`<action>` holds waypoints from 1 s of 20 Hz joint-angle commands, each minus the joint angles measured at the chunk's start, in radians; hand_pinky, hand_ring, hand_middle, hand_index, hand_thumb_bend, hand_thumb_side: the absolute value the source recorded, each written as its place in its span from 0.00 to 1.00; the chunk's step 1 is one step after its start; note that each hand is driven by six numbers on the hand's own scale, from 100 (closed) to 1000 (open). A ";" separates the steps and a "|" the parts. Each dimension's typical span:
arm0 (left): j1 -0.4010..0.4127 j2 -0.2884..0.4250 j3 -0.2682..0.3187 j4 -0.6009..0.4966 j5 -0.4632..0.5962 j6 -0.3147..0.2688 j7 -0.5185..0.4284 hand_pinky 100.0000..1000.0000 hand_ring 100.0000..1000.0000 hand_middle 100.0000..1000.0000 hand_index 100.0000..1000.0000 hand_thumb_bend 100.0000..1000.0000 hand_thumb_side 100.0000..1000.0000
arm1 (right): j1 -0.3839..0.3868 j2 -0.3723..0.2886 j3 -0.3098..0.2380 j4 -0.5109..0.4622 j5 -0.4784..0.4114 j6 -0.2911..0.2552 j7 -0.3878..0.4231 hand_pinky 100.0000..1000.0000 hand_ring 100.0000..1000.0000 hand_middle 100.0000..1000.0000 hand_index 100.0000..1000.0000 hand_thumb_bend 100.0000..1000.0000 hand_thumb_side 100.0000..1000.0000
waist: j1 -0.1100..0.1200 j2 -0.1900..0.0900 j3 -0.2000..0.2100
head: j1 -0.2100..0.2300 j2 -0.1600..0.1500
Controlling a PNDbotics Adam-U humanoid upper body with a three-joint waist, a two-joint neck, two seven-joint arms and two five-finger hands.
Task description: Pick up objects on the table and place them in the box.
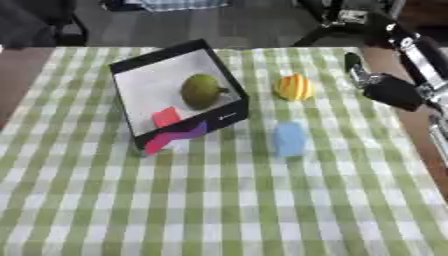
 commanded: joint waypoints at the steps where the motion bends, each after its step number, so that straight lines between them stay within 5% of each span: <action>1: 0.013 -0.034 0.021 -0.023 0.018 0.005 0.000 0.70 0.59 0.67 0.82 0.30 0.85 | -0.057 -0.059 0.054 0.060 0.012 -0.026 0.103 0.90 0.85 0.88 1.00 0.12 0.51 | 0.005 -0.004 0.005 | -0.007 -0.001; 9: 0.040 -0.102 0.025 -0.012 0.015 0.008 -0.022 0.69 0.59 0.66 0.82 0.30 0.86 | -0.118 -0.063 0.134 0.177 0.044 -0.096 0.372 0.93 0.91 0.92 1.00 0.34 0.50 | -0.001 -0.006 0.019 | -0.009 -0.001; 13: 0.049 -0.112 0.027 -0.006 0.008 0.010 -0.037 0.69 0.58 0.66 0.83 0.30 0.86 | -0.116 -0.062 0.130 0.199 0.057 -0.123 0.417 0.93 0.92 0.92 1.00 0.44 0.44 | -0.002 -0.007 0.023 | -0.008 -0.001; 20: 0.055 -0.123 0.026 0.002 -0.002 0.013 -0.059 0.69 0.58 0.65 0.83 0.30 0.85 | -0.115 -0.056 0.124 0.213 0.069 -0.141 0.431 0.93 0.91 0.92 1.00 0.44 0.43 | -0.003 -0.008 0.025 | -0.006 -0.001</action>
